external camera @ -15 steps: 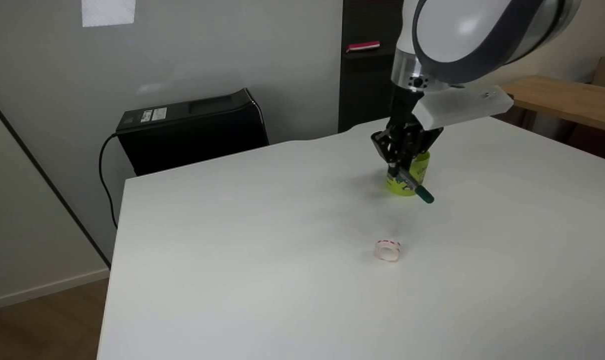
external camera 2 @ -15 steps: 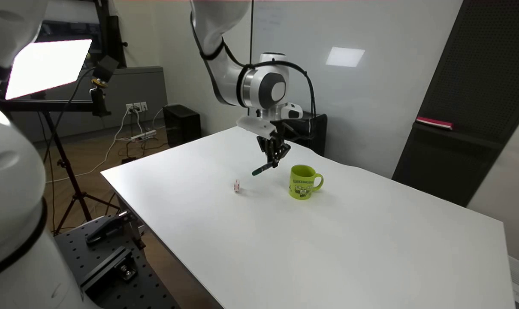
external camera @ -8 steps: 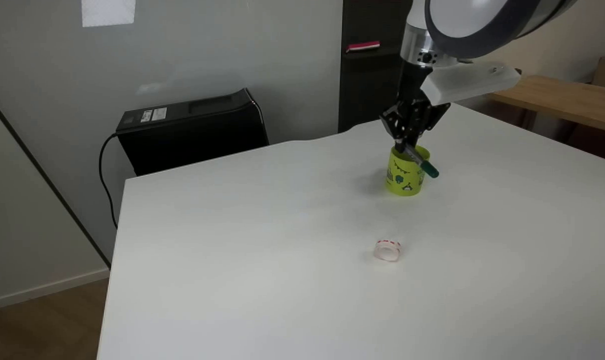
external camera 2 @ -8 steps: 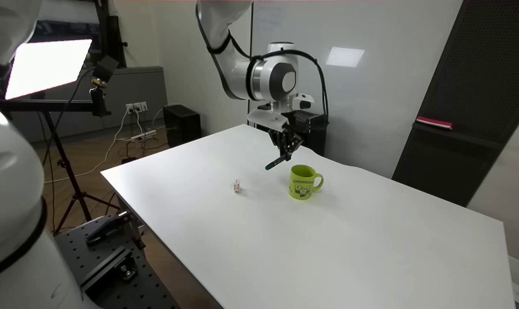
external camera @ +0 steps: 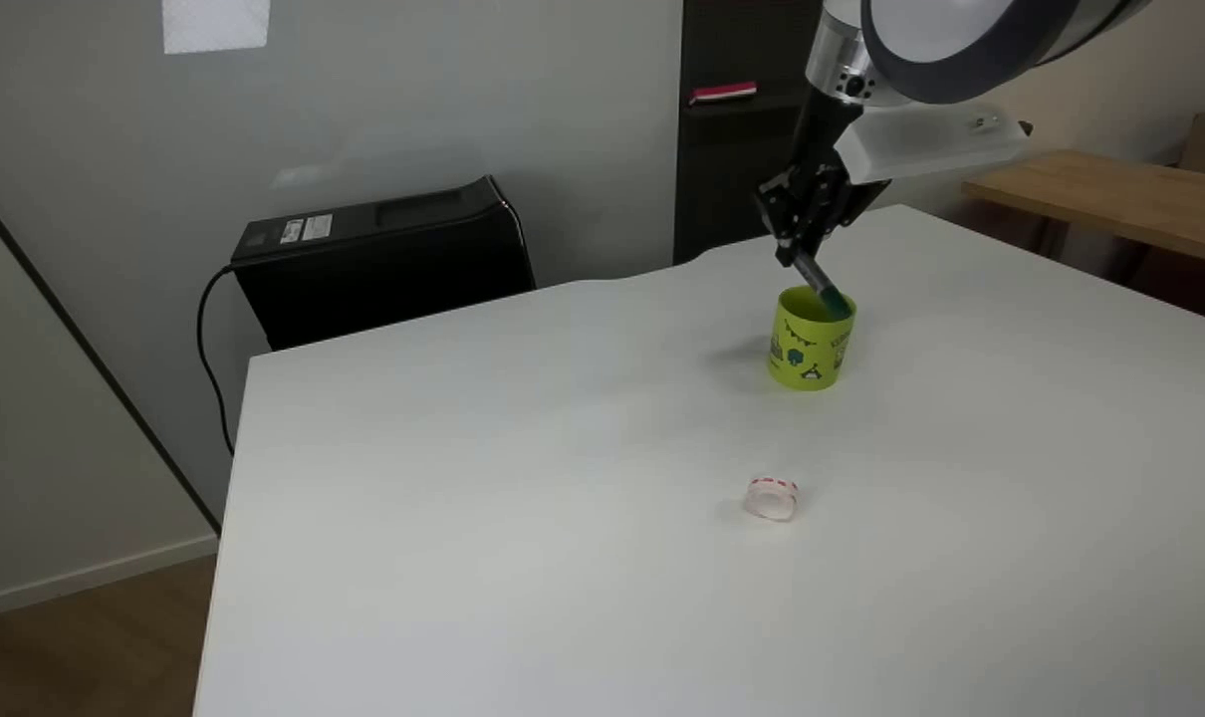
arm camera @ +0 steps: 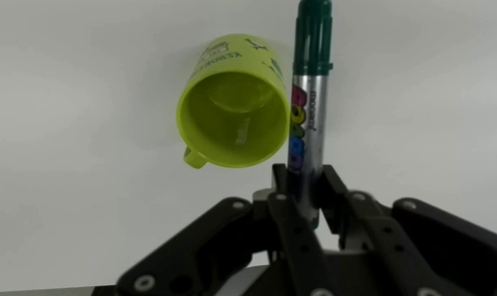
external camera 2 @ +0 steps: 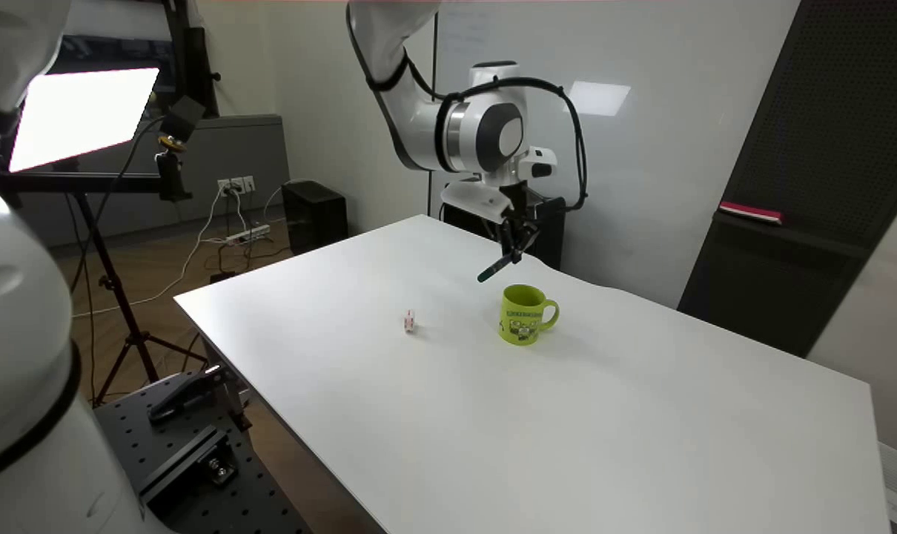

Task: Put the marker in the cup

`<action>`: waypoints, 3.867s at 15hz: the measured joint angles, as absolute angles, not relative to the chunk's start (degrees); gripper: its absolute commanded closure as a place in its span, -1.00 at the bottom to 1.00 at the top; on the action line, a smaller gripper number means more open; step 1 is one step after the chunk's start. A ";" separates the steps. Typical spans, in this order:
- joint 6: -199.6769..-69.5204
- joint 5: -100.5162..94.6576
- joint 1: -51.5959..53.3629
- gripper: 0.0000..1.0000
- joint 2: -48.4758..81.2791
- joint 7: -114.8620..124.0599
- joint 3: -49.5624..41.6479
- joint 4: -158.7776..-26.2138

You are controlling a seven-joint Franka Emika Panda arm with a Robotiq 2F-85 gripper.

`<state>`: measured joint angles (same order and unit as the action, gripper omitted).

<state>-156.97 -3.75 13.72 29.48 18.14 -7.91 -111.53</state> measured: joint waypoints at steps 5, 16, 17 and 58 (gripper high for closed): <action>-162.88 -3.86 13.56 0.89 29.56 18.14 -9.68 -111.51; -173.40 -4.10 16.21 0.89 34.74 18.49 -15.13 -112.57; -173.89 -3.89 16.88 0.89 35.56 18.71 -15.57 -112.64; -167.96 -0.08 17.87 0.89 43.48 21.40 -17.31 -102.17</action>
